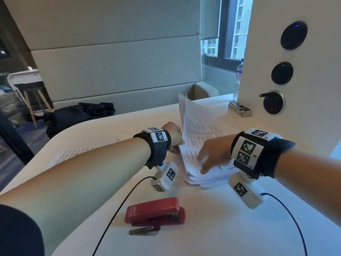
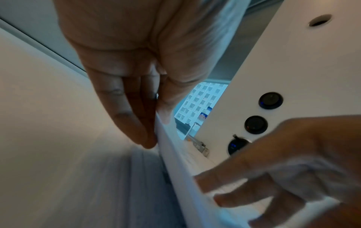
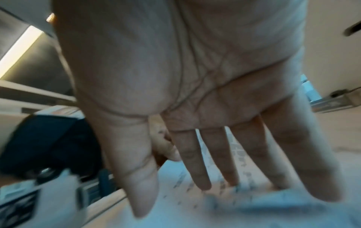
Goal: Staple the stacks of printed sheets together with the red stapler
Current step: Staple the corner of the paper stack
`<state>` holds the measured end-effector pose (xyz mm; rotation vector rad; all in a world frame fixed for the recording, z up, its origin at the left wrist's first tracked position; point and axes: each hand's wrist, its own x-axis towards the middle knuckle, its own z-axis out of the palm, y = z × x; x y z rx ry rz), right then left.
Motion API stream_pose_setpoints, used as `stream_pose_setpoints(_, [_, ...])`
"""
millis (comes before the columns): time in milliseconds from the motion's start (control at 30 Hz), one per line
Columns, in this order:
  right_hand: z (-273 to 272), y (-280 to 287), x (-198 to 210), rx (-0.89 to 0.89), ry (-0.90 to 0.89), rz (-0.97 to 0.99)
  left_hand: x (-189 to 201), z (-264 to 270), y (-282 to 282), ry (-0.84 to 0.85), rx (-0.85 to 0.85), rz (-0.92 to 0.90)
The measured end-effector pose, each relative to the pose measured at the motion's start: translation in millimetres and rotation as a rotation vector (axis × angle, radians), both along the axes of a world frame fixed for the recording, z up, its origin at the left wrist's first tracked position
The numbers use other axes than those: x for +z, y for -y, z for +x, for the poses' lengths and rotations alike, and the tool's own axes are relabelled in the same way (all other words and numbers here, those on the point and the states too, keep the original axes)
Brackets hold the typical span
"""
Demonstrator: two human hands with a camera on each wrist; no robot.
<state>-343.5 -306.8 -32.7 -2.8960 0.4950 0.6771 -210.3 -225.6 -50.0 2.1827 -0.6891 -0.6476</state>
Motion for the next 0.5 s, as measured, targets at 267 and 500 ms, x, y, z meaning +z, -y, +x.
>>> stream_pose_setpoints(267, [6.0,63.6,41.7,-0.392,0.794,-0.064,29.8,12.2,-21.0,0.152,0.015,-0.246])
stream_pose_setpoints(500, [4.8,68.8,87.5,-0.262,1.225,-0.307,59.3,29.3,-59.9,0.380,0.000,-0.334])
